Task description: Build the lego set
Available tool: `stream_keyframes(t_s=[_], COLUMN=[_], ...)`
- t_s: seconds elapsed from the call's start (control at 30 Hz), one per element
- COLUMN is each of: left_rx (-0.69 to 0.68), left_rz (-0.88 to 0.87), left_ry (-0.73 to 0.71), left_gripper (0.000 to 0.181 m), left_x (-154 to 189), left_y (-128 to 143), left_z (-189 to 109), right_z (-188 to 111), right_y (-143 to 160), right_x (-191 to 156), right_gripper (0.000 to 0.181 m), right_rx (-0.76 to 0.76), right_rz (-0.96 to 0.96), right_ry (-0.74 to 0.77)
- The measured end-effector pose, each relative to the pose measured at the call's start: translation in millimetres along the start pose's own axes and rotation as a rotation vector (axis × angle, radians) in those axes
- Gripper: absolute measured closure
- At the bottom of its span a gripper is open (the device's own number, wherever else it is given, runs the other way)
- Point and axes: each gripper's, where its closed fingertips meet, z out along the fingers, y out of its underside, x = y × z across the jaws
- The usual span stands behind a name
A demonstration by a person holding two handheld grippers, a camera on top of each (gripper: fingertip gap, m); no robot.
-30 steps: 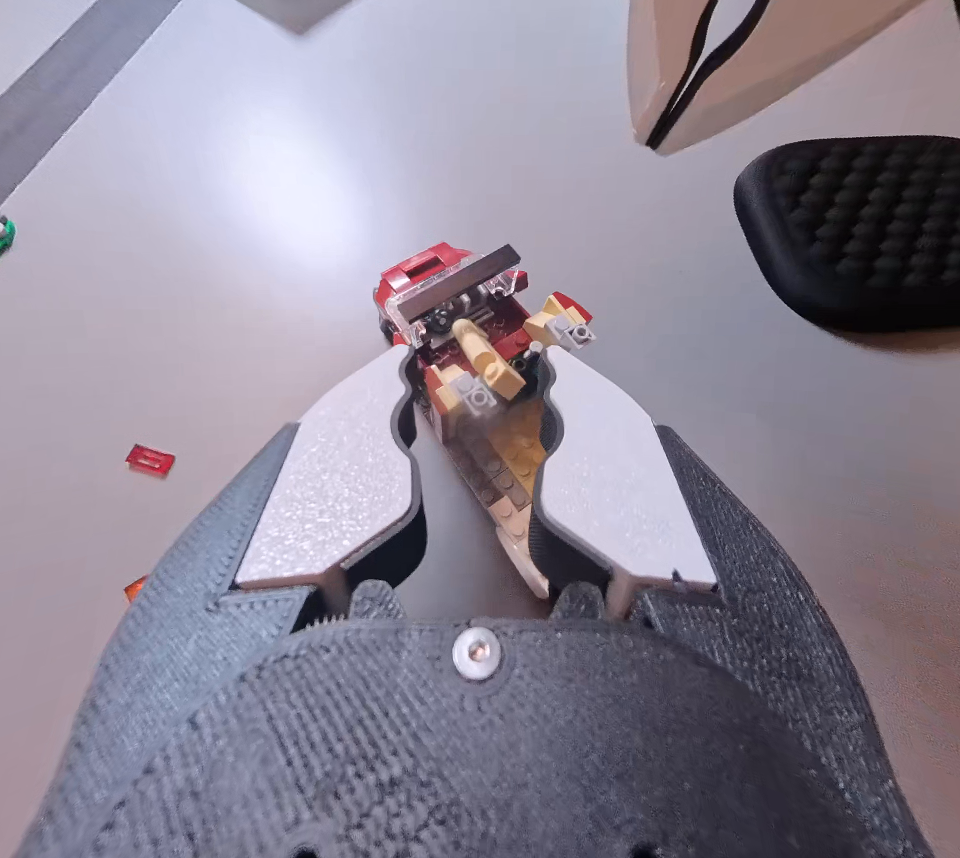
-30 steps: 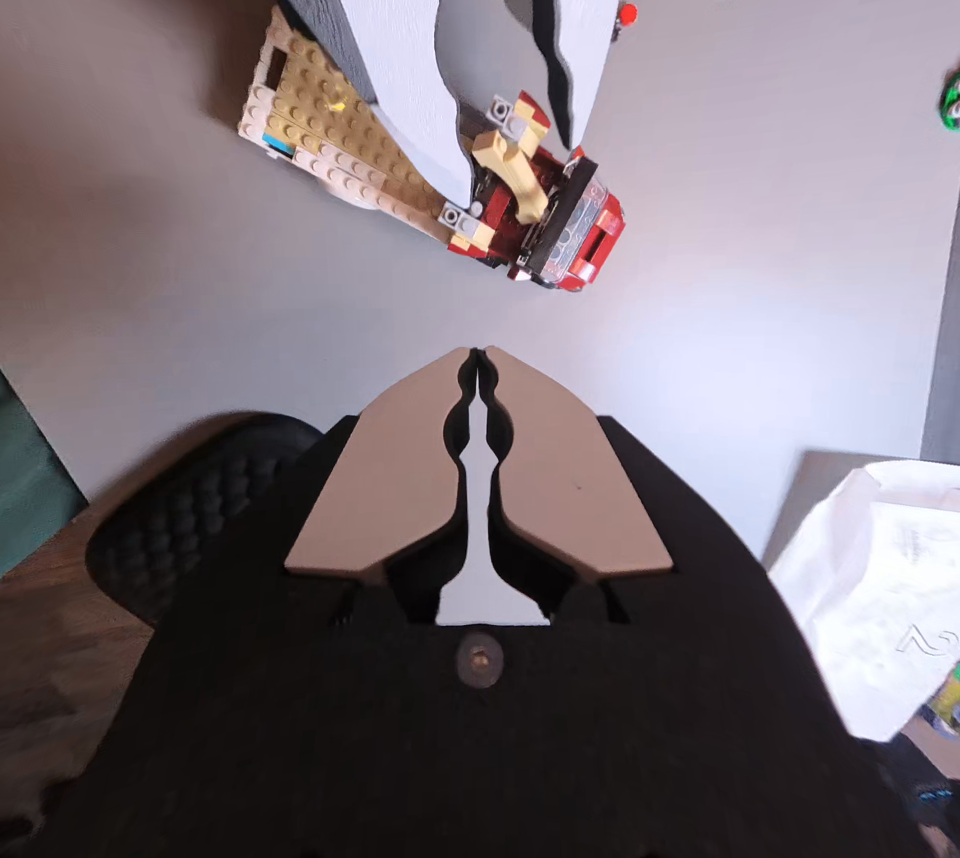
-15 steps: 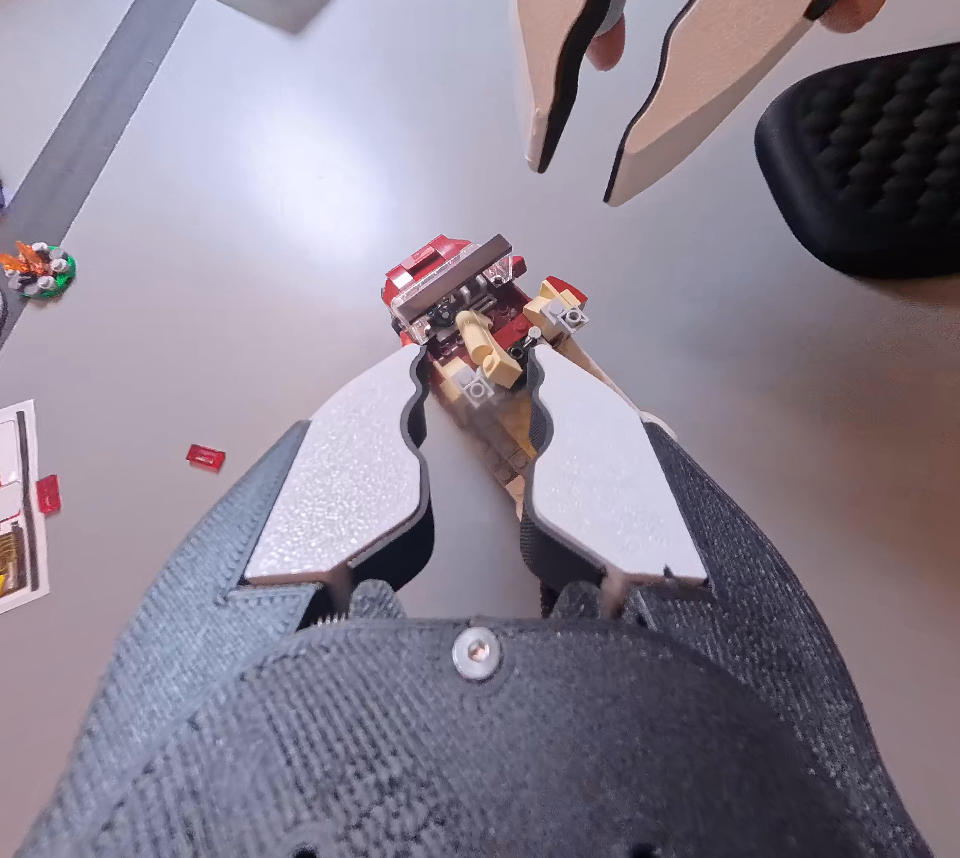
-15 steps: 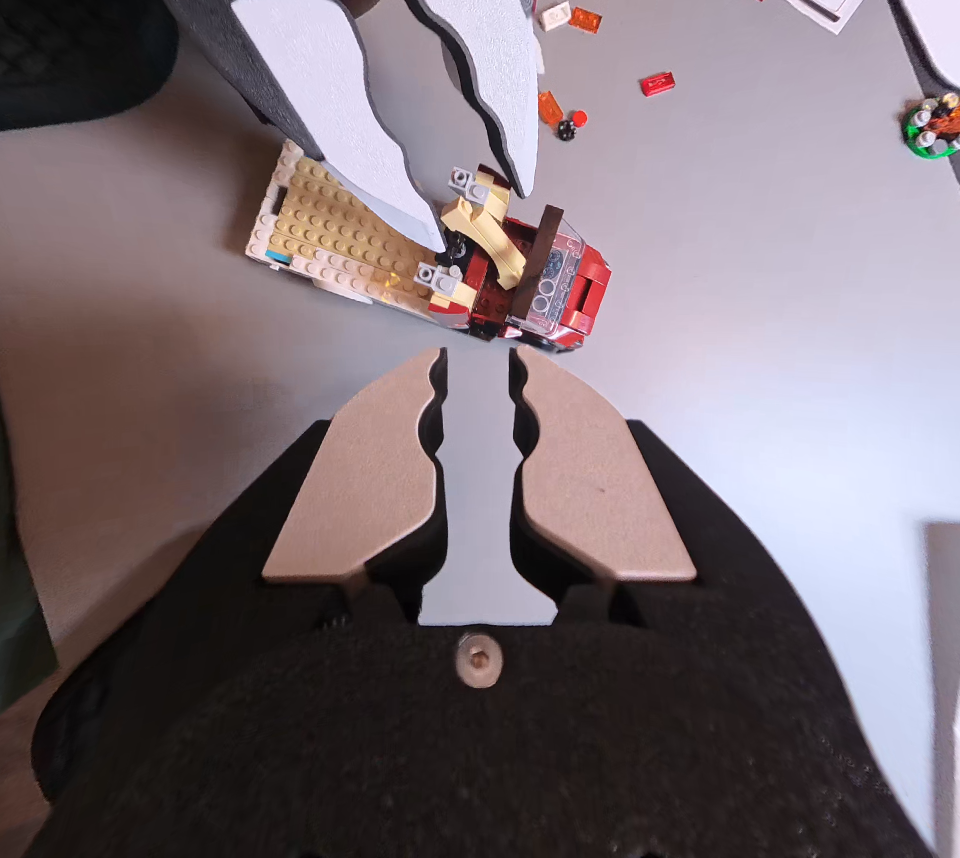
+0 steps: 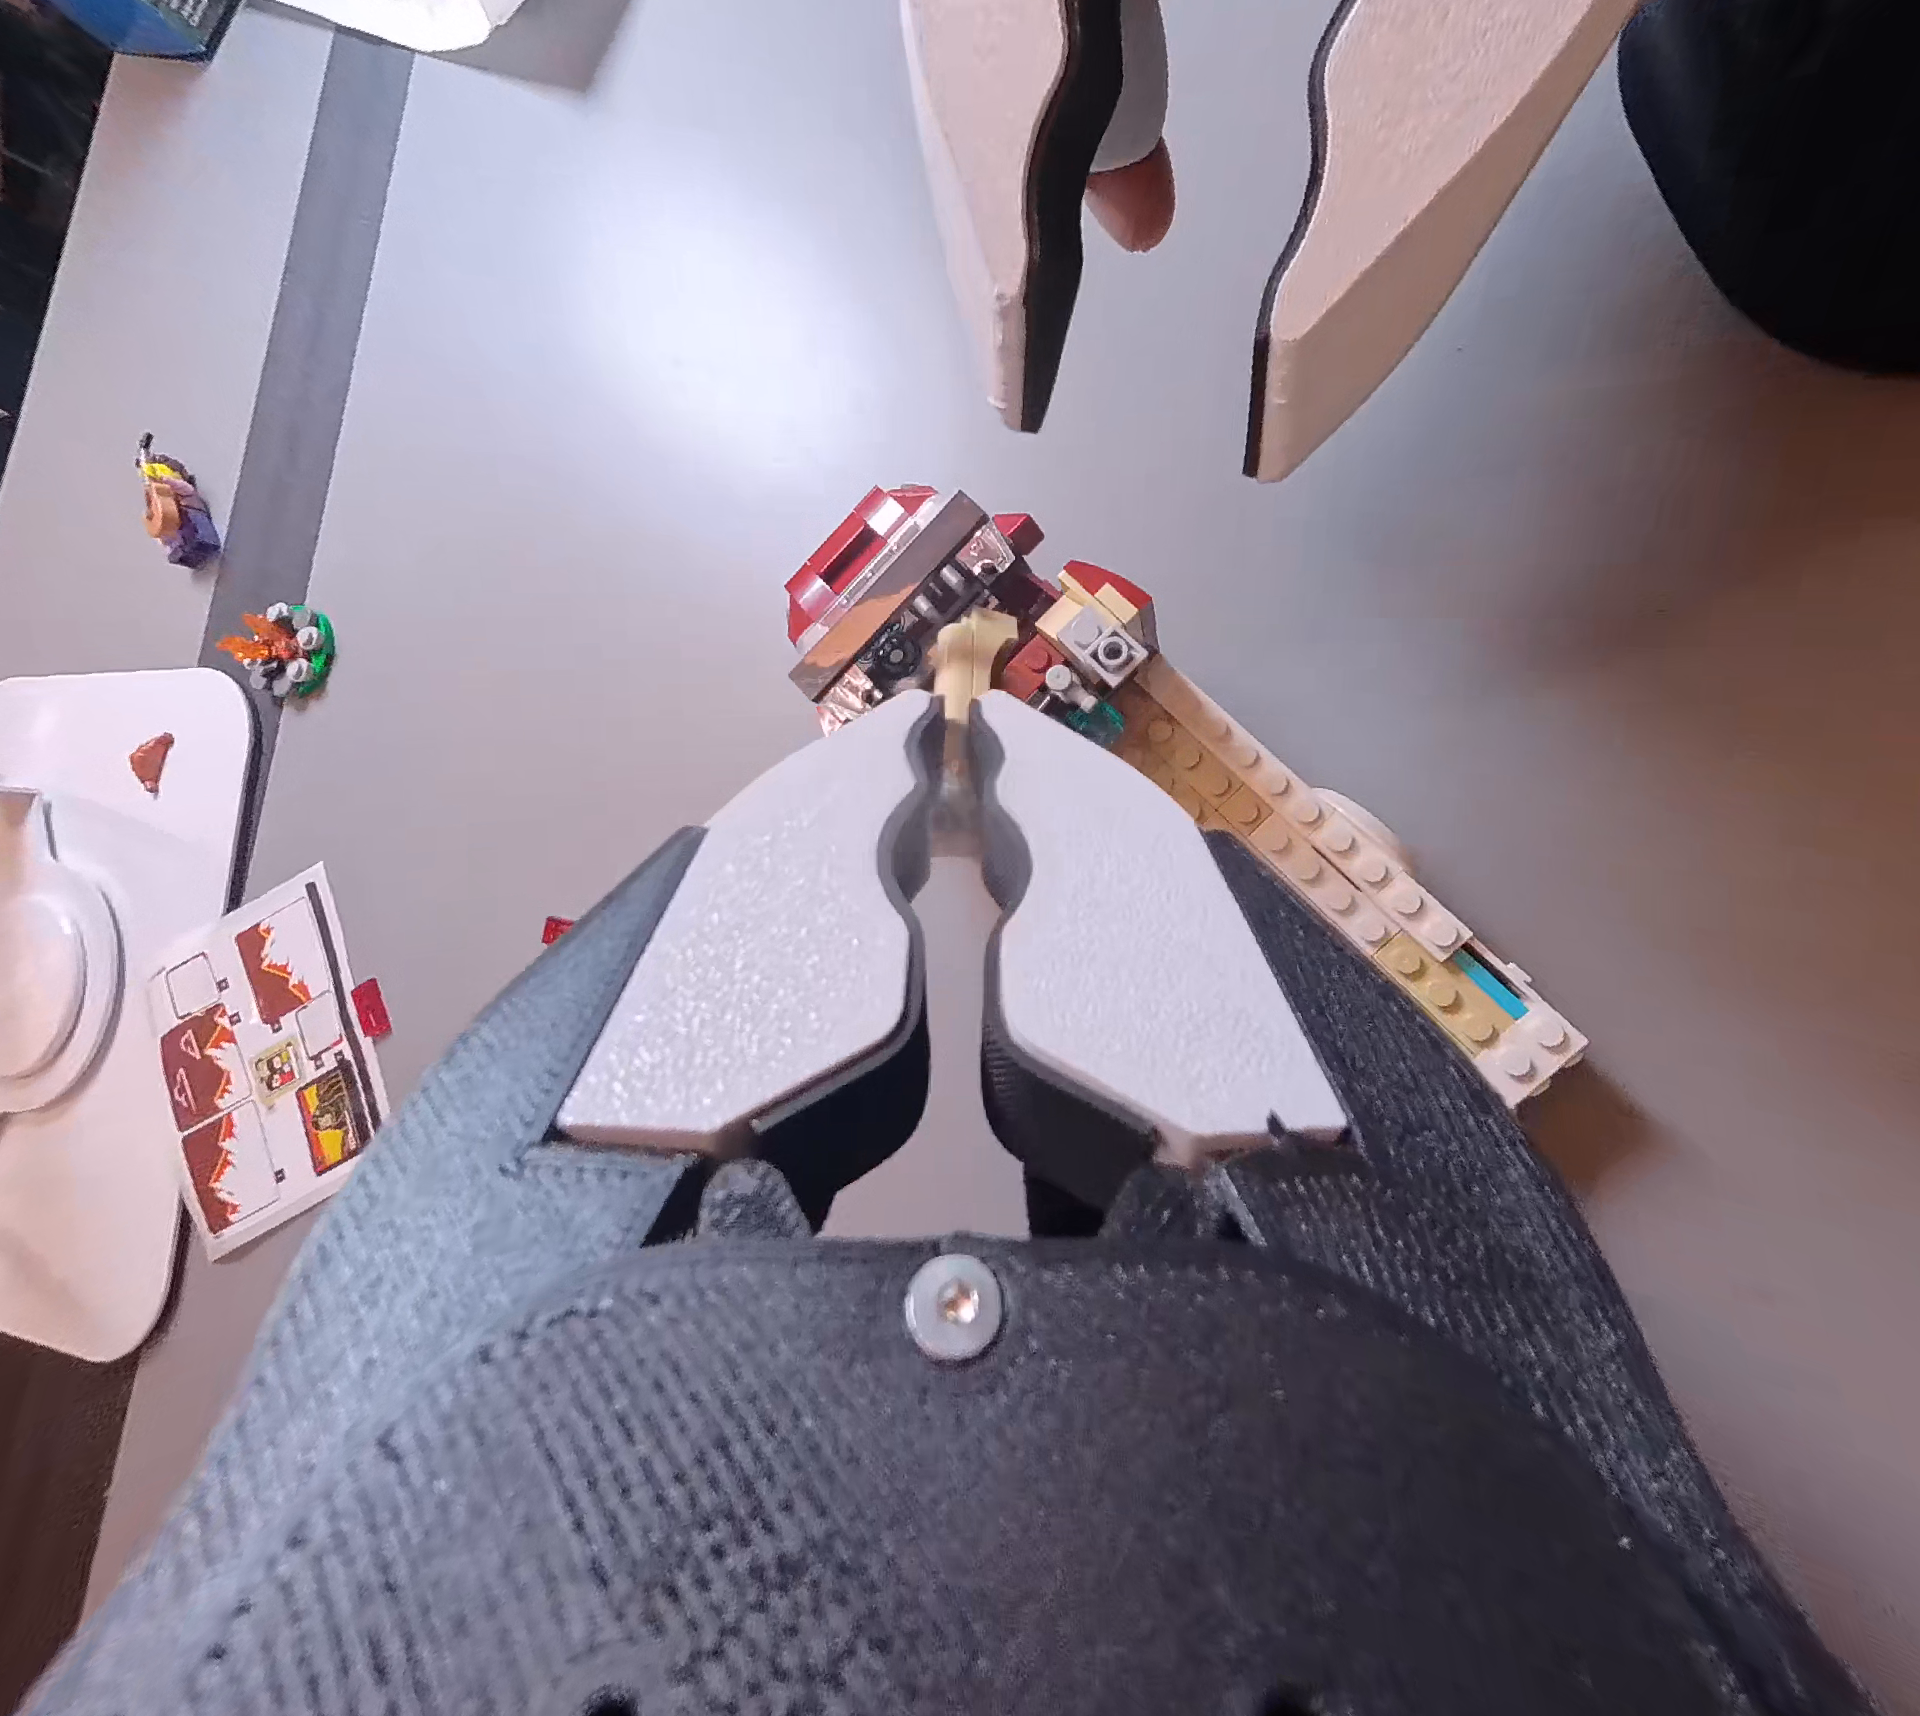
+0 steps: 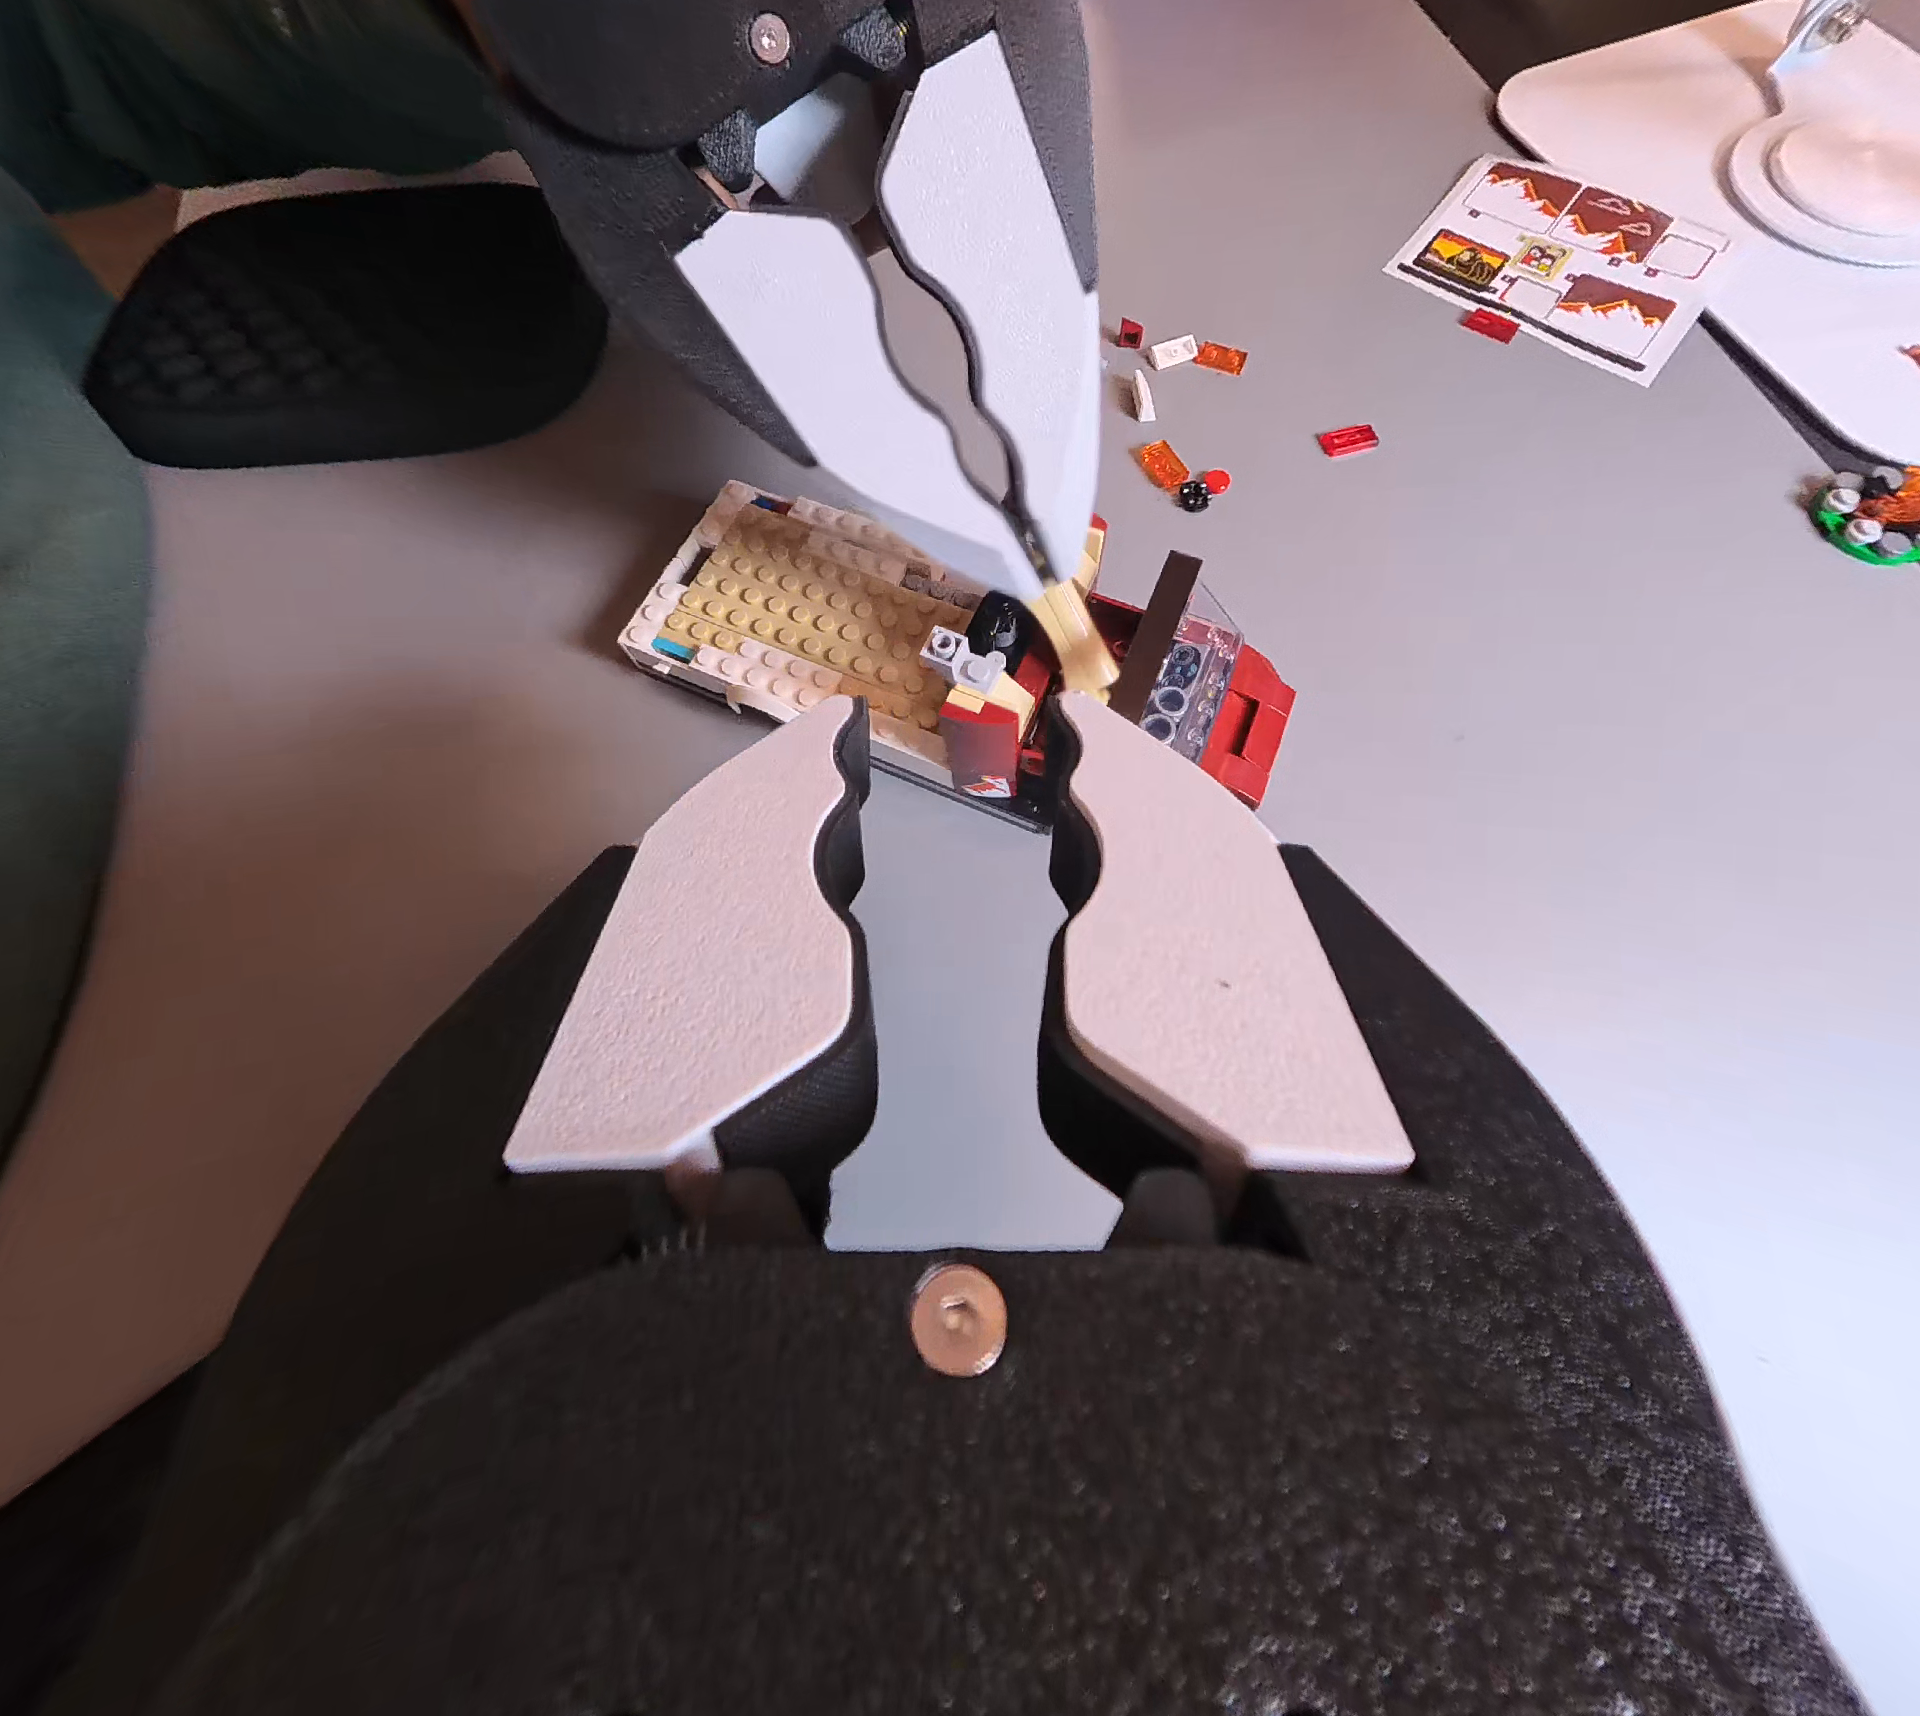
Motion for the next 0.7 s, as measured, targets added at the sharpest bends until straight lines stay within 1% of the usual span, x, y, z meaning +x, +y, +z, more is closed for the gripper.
stream_keyframes(t_s=[0.03,0.13,0.23,0.33,0.43,0.47,0.5,0.57,0.7], left_rx=[0.007,0.034,0.106,0.155,0.173,0.173,0.171,0.180,0.180], left_rz=[0.004,0.010,0.033,-0.018,-0.089,-0.112,-0.131,-0.161,-0.209], left_ry=[0.005,0.000,-0.013,-0.003,0.018,0.032,0.037,0.046,0.114], left_gripper=[0.181,0.181,0.181,0.181,0.180,0.170,0.166,0.161,0.156], left_x=[0.6,-0.6,-4.9,-15.5,-24.5,-25.3,-26.6,-27.2,-15.6], left_y=[-1.3,-4.0,-12.2,-16.2,-12.3,-9.4,-5.7,1.1,16.0], left_z=[0.2,-1.0,-10.7,-23.7,-34.3,-36.2,-37.5,-39.5,-36.3], right_z=[-0.1,-0.7,-0.7,2.7,10.1,13.5,17.5,27.2,44.9], right_y=[0.1,0.6,-3.7,-7.0,-9.7,-10.6,-11.1,-10.7,-5.3], right_x=[-0.2,1.4,4.6,10.8,15.6,16.7,17.5,16.0,20.9], right_gripper=[0.149,0.149,0.150,0.154,0.158,0.159,0.159,0.158,0.159], right_rx=[0.007,0.026,0.058,0.056,0.027,0.012,-0.010,-0.077,-0.258], right_rz=[0.005,0.010,0.015,0.009,-0.022,-0.045,-0.080,-0.143,-0.223], right_ry=[-0.001,0.008,0.013,0.023,0.028,0.029,0.028,-0.001,-0.081])
